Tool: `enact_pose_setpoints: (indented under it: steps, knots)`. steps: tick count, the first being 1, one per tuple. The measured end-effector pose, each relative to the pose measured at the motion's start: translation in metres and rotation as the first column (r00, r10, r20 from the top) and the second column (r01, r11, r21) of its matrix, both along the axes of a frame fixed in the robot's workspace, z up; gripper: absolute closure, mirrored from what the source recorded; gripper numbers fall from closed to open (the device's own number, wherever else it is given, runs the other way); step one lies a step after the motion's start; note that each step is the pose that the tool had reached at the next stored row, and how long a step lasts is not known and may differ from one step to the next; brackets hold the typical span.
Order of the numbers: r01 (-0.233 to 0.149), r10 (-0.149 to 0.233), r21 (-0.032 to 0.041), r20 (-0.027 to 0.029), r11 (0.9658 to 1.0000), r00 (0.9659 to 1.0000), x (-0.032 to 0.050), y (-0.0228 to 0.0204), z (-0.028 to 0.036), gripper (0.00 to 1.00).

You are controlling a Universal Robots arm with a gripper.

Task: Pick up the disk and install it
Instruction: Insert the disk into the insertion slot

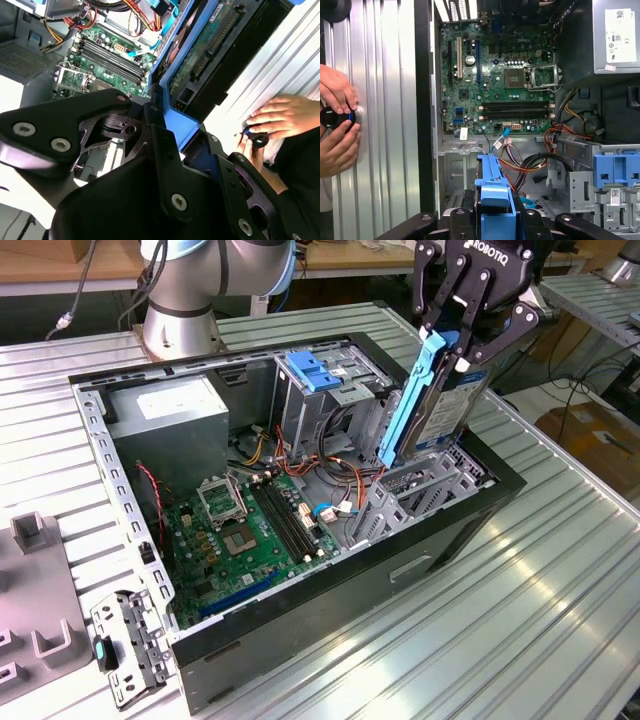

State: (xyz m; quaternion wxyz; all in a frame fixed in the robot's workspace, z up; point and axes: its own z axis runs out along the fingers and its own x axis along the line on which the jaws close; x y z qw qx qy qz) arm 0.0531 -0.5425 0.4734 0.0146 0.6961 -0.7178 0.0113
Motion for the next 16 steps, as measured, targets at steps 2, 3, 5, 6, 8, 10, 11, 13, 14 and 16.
enact_pose_setpoints:
  steps: [2, 3, 5, 6, 8, 10, 11, 13, 14, 16]
  knots:
    - [-0.003, 0.003, 0.0000, 0.0000, 1.0000, 1.0000, 0.0000, -0.0007, -0.0013, 0.63]
    - [-0.003, 0.003, -0.0001, 0.0000, 1.0000, 1.0000, 0.0000, -0.0008, -0.0018, 0.63]
    - [0.000, 0.000, -0.0001, 0.0000, 1.0000, 1.0000, 0.0004, -0.0019, -0.0035, 0.63]
    - [0.000, 0.000, 0.0000, 0.0000, 1.0000, 1.0000, 0.0004, -0.0027, -0.0042, 0.63]
    - [0.001, -0.001, -0.0001, 0.0000, 1.0000, 1.0000, 0.0005, -0.0034, -0.0051, 0.63]
    - [0.003, -0.003, 0.0001, 0.0000, 1.0000, 1.0000, 0.0005, -0.0055, -0.0079, 0.63]
    - [0.004, -0.004, -0.0003, 0.0000, 1.0000, 1.0000, 0.0006, -0.0056, -0.0090, 0.63]
    - [0.006, -0.006, -0.0001, 0.0000, 1.0000, 1.0000, 0.0008, -0.0070, -0.0131, 0.63]
    - [0.007, -0.007, -0.0001, 0.0000, 1.0000, 1.0000, 0.0010, -0.0074, -0.0147, 0.63]
    - [0.010, -0.010, 0.0000, 0.0000, 0.9999, 0.9999, 0.0015, -0.0078, -0.0172, 0.63]
